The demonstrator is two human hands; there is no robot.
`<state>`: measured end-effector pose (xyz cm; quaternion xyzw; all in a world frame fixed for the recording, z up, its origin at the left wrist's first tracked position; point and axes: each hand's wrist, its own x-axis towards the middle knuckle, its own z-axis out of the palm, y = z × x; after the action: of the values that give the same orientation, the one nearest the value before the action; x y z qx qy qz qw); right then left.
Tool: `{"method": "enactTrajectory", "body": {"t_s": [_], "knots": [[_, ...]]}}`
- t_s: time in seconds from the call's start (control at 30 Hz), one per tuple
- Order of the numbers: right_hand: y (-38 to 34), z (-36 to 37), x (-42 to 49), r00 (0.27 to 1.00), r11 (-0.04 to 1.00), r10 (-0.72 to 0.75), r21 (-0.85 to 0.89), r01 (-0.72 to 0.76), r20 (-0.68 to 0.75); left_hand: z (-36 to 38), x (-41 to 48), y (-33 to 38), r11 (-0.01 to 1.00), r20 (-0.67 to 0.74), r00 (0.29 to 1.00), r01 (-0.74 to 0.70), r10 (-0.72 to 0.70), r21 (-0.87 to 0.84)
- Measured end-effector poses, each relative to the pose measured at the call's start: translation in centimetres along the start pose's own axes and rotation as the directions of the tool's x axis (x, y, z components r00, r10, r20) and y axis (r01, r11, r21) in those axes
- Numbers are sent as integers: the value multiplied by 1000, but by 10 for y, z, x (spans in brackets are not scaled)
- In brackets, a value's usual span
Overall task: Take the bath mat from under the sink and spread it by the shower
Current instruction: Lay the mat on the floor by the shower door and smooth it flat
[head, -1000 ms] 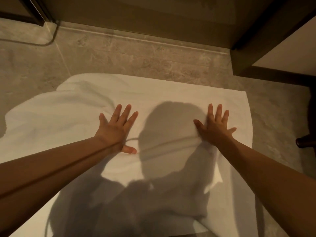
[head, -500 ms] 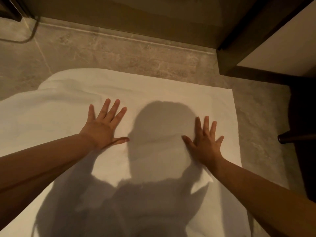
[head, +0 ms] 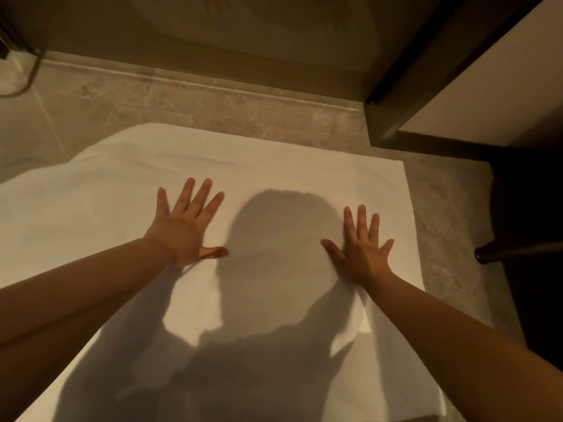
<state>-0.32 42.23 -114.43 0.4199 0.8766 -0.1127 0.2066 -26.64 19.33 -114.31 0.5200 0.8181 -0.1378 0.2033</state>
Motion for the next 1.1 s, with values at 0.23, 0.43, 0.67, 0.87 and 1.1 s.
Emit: {"method": "enactTrajectory", "body": {"t_s": [0.23, 0.43, 0.67, 0.87, 1.1], "knots": [[12, -15, 20, 997, 1000, 17, -14, -16, 79, -6, 21, 5, 1000, -18, 1000, -6, 6, -6], [13, -22, 25, 994, 1000, 28, -11, -27, 107, -5, 31, 6, 1000, -41, 999, -17, 17, -15], [5, -29, 24, 998, 999, 27, -27, -26, 56, -3, 33, -5, 993, -131, 990, -73, 60, -93], [-76, -20, 16, 947, 951, -310, -17, 309, -81, -11, 8, -55, 995, -333, 943, -22, -13, -99], [-219, -25, 13, 813, 814, -580, -62, 578, -37, -3, -37, -136, 963, -329, 913, 181, -241, -201]]}}
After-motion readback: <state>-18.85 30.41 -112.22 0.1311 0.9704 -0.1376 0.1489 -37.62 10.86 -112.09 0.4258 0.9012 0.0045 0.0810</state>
